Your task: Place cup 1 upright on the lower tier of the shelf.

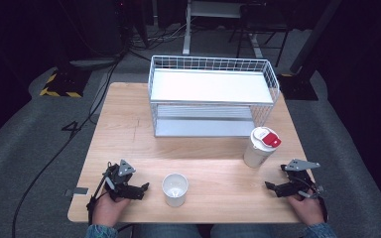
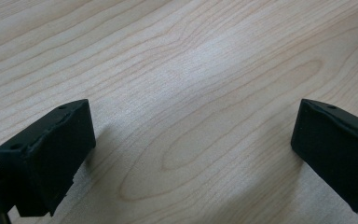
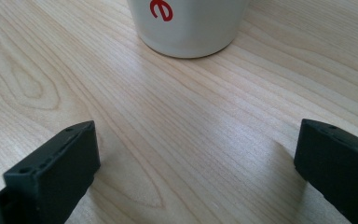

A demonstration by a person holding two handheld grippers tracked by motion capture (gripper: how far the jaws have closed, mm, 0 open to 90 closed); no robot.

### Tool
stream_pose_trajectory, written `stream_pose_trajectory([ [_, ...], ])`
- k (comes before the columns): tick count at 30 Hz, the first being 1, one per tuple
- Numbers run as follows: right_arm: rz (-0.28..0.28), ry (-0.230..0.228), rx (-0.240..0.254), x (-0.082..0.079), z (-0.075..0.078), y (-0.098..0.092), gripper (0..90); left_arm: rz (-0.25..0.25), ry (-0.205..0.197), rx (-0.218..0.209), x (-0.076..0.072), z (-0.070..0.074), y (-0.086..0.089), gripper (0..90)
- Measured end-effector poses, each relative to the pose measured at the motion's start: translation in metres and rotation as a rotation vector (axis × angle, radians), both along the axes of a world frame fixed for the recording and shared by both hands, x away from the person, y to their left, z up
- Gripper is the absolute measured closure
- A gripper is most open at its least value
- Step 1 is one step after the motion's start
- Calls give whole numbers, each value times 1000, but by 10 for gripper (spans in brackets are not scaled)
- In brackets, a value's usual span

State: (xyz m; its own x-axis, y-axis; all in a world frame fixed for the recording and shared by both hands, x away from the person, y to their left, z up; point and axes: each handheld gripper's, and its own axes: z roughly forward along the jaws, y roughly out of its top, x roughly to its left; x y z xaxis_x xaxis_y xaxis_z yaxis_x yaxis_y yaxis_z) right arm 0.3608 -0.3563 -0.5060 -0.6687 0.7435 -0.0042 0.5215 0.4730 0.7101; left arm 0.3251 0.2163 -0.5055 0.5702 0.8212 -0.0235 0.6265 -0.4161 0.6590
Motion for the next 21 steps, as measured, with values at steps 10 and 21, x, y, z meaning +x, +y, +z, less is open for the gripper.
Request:
stream_pose_trajectory([
  [10, -2, 0, 0, 0, 0, 0, 1, 15, 8, 11, 0, 2, 2, 0],
  [21, -5, 1, 0, 0, 0, 0, 1, 43, -54, -38, -4, 16, 6, 0],
])
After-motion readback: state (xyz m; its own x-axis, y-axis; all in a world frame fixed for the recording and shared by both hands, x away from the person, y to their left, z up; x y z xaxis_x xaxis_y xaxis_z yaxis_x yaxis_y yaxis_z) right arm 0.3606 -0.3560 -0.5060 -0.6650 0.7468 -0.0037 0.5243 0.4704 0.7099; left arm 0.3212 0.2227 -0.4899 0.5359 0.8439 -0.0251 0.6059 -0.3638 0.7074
